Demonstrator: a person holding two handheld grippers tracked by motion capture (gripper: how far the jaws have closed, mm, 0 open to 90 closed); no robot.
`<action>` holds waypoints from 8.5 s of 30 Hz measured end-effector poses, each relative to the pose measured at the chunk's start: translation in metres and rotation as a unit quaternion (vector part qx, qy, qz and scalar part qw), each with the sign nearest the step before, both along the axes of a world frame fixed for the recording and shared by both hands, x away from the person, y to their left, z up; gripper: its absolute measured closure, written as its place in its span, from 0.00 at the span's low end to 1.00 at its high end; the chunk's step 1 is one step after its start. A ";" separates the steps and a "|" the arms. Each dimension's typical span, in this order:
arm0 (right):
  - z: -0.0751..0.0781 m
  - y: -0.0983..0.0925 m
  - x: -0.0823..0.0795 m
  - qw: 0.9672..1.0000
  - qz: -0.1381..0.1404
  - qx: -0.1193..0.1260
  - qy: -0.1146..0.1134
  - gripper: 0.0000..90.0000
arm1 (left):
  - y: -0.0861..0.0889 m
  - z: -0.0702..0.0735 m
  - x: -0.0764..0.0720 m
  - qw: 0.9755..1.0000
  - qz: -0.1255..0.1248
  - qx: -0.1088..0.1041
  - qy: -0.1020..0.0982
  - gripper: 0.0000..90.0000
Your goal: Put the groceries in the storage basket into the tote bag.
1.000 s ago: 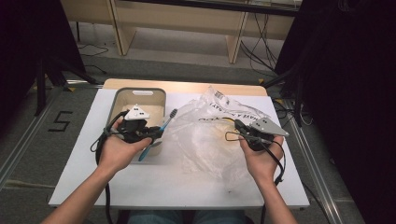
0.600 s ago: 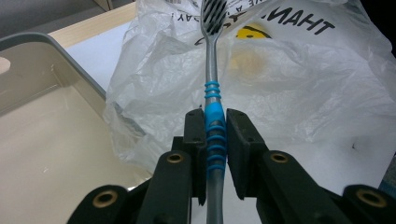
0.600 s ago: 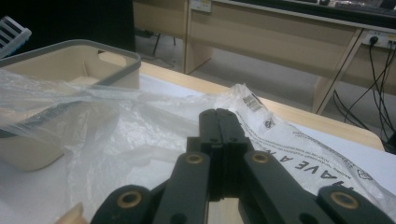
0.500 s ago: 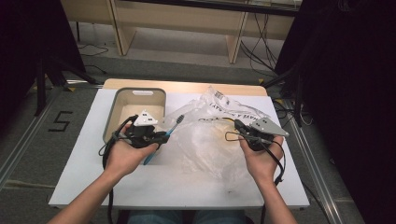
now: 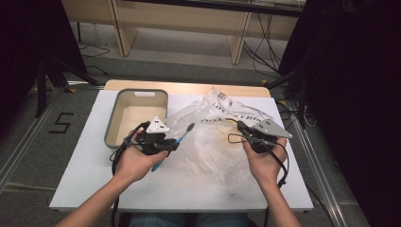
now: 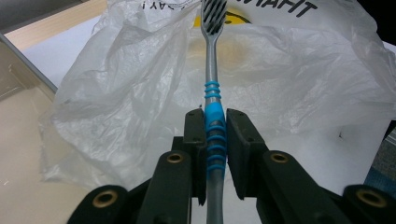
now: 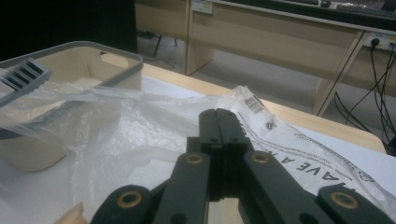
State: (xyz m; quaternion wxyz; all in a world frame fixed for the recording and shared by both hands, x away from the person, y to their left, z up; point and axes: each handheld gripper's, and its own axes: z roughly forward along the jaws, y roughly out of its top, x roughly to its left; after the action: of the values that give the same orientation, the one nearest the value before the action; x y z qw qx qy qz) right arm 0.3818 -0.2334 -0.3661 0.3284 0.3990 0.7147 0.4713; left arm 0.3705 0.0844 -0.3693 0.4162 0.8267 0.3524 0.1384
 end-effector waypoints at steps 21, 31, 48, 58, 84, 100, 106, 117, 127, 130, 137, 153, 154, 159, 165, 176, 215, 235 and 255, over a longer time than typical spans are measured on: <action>0.001 -0.002 -0.001 1.000 0.001 0.007 -0.003 1.00 | -0.028 -0.014 0.003 0.999 -0.025 0.020 0.019 0.87; 0.001 0.001 -0.004 1.000 0.005 0.005 -0.003 1.00 | -0.038 -0.017 0.004 0.999 -0.029 0.021 0.024 0.87; 0.001 0.002 -0.003 1.000 0.005 0.007 -0.004 1.00 | -0.048 -0.023 0.011 0.998 -0.029 0.043 0.035 0.87; 0.002 0.000 -0.004 1.000 0.004 0.010 -0.004 1.00 | -0.054 -0.030 0.016 0.997 -0.027 0.055 0.042 0.87; 0.000 0.005 -0.004 1.000 0.015 0.016 0.001 1.00 | -0.075 -0.031 0.038 0.995 -0.015 0.075 0.056 0.87; 0.001 0.004 -0.004 1.000 0.017 0.022 0.005 1.00 | -0.089 -0.034 0.051 0.995 -0.003 0.083 0.057 0.87; 0.001 0.005 -0.005 1.000 0.021 0.022 0.006 1.00 | -0.100 -0.036 0.056 0.995 -0.003 0.091 0.051 0.87; 0.000 0.002 -0.003 0.999 0.018 0.025 0.011 1.00 | -0.115 -0.042 0.069 0.995 -0.006 0.096 0.018 0.87; -0.001 0.000 -0.002 0.999 0.017 0.028 0.014 1.00 | -0.128 -0.046 0.072 0.997 -0.009 0.079 -0.020 0.87; -0.001 -0.002 -0.002 0.999 0.015 0.030 0.015 1.00 | -0.131 -0.049 0.073 0.997 -0.005 0.072 -0.030 0.87; -0.001 -0.004 -0.002 0.999 0.013 0.031 0.017 1.00 | -0.135 -0.054 0.074 0.997 0.004 0.067 -0.036 0.87; -0.004 -0.005 -0.001 0.999 0.011 0.030 0.021 1.00 | -0.143 -0.067 0.080 0.995 0.007 0.090 -0.033 0.85; -0.004 -0.006 -0.001 0.999 0.010 0.029 0.023 1.00 | -0.143 -0.068 0.080 0.995 0.007 0.092 -0.030 0.85; -0.007 -0.007 -0.001 0.999 0.008 0.027 0.027 1.00 | -0.142 -0.070 0.081 0.995 0.000 0.102 -0.011 0.80; -0.010 -0.007 -0.002 0.999 0.009 0.024 0.032 1.00 | -0.130 -0.053 0.063 0.997 -0.003 0.081 0.002 0.62; -0.019 -0.010 -0.010 0.999 0.009 0.011 0.050 1.00 | -0.086 -0.025 0.012 0.998 -0.037 0.054 0.009 0.51; -0.095 0.003 -0.011 0.938 0.139 -0.068 0.311 0.93 | -0.034 -0.049 0.033 0.997 0.074 0.031 -0.001 0.73; -0.055 -0.046 -0.021 0.977 0.035 -0.006 0.209 0.59 | -0.033 -0.065 0.008 0.999 0.014 0.033 -0.022 0.49; -0.062 -0.082 -0.030 0.970 -0.075 0.002 0.231 0.48 | -0.016 -0.071 -0.009 1.000 0.002 0.012 -0.008 0.41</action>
State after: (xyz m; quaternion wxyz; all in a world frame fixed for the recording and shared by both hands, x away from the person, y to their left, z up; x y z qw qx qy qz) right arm 0.3518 -0.3153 -0.4284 0.1885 0.5503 0.7380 0.3419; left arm 0.3614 0.0683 -0.4406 0.4089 0.8299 0.3490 0.1495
